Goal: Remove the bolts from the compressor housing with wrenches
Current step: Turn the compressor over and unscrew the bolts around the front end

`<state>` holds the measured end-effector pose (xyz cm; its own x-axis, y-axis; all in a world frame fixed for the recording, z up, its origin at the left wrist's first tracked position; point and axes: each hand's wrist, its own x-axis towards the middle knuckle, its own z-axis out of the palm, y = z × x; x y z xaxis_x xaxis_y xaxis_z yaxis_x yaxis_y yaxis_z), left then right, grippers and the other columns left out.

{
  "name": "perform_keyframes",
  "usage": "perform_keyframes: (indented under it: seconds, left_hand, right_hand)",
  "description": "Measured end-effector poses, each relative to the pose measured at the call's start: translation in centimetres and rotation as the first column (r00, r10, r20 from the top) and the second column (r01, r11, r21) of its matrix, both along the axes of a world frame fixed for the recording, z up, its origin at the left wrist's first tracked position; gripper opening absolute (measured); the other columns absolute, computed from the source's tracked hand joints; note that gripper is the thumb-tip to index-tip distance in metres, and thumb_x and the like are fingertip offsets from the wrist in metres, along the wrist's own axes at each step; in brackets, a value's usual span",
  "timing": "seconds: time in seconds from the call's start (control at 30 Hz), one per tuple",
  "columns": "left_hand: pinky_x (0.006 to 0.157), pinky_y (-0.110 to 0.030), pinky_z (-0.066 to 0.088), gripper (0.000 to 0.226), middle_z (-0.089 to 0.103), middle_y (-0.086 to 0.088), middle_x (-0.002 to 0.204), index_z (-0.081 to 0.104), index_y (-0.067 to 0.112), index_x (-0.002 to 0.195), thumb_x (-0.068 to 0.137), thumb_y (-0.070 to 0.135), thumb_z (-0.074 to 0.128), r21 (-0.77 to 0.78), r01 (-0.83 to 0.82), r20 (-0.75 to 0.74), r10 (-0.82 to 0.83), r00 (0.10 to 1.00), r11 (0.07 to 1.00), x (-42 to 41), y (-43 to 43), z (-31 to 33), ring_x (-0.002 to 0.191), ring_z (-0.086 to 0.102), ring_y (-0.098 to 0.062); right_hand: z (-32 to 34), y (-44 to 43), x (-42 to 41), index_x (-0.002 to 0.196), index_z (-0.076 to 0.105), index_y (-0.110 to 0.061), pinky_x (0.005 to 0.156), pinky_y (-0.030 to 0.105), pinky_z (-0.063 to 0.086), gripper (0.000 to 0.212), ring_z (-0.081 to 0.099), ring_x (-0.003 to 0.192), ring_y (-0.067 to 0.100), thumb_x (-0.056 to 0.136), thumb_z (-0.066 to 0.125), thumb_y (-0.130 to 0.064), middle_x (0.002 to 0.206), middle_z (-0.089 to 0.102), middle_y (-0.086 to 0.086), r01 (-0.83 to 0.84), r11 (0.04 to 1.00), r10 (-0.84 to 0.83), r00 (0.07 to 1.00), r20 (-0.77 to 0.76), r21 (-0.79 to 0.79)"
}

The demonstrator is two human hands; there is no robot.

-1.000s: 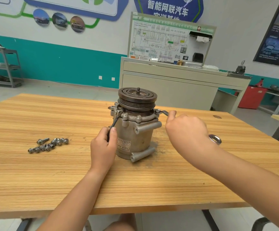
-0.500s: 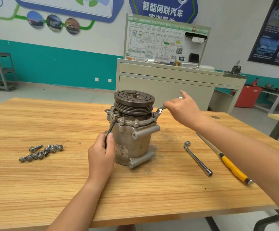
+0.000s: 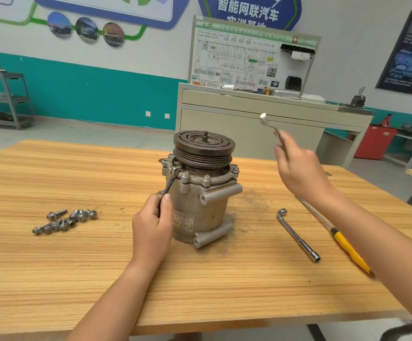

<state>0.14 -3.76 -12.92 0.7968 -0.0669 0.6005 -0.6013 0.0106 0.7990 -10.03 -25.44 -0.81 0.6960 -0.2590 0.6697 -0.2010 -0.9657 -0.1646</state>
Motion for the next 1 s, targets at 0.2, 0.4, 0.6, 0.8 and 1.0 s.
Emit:
perform_keyframes:
  seconds: [0.2,0.4,0.6,0.8,1.0]
  left_hand:
    - [0.046,-0.022,0.025,0.042,0.035,0.006,0.049,0.035,0.02,0.057,0.097,0.011,0.048,0.009,-0.005,0.0,0.005,1.0,1.0,0.0,0.1,0.0,0.047,0.036,-0.007]
    - [0.045,-0.022,0.023,0.043,0.031,0.008,0.049,0.033,0.019,0.057,0.096,0.012,0.049,-0.001,0.002,-0.011,-0.002,1.0,1.0,0.0,0.2,0.0,0.045,0.032,-0.005]
    - [0.045,-0.022,0.022,0.042,0.032,0.008,0.049,0.034,0.019,0.057,0.096,0.013,0.049,-0.007,0.009,-0.009,-0.009,1.0,1.0,0.1,0.2,0.0,0.045,0.033,-0.006]
    - [0.045,-0.022,0.022,0.043,0.031,0.008,0.049,0.033,0.02,0.057,0.097,0.013,0.049,-0.008,0.011,-0.012,-0.011,1.0,1.0,0.0,0.2,0.0,0.045,0.033,-0.005]
    - [0.045,-0.021,0.023,0.044,0.031,0.008,0.049,0.033,0.02,0.057,0.097,0.013,0.048,-0.006,0.01,-0.016,-0.01,1.0,1.0,-0.1,0.1,0.1,0.045,0.034,-0.005]
  right_hand:
    - [0.1,3.2,-4.0,0.139,0.026,-0.027,0.06,0.034,0.048,0.043,0.057,0.073,0.027,0.097,0.034,-0.021,0.082,0.063,0.005,0.12,0.956,-0.212,0.912,-0.35,-0.267]
    - [0.4,4.8,-3.1,0.13,0.036,-0.02,0.046,0.028,0.032,0.037,0.045,0.063,0.019,0.095,0.038,-0.012,0.066,0.043,-0.004,0.159,0.922,-0.32,0.829,-0.459,-0.354]
    - [1.5,7.4,-2.1,0.121,0.04,-0.008,0.039,0.026,0.023,0.033,0.03,0.05,0.015,0.088,0.038,-0.002,0.06,0.033,-0.001,0.181,0.861,-0.433,0.749,-0.501,-0.475]
    - [2.7,8.4,-1.8,0.096,0.045,-0.014,0.04,0.025,0.024,0.008,0.033,0.052,0.015,0.092,0.038,-0.012,0.062,0.032,-0.001,0.117,0.827,-0.473,0.673,-0.568,-0.55]
    - [2.9,8.4,-2.1,0.089,0.037,-0.012,0.041,0.025,0.025,0.006,0.032,0.049,0.014,0.094,0.036,-0.016,0.062,0.033,-0.001,0.086,0.802,-0.493,0.654,-0.574,-0.591]
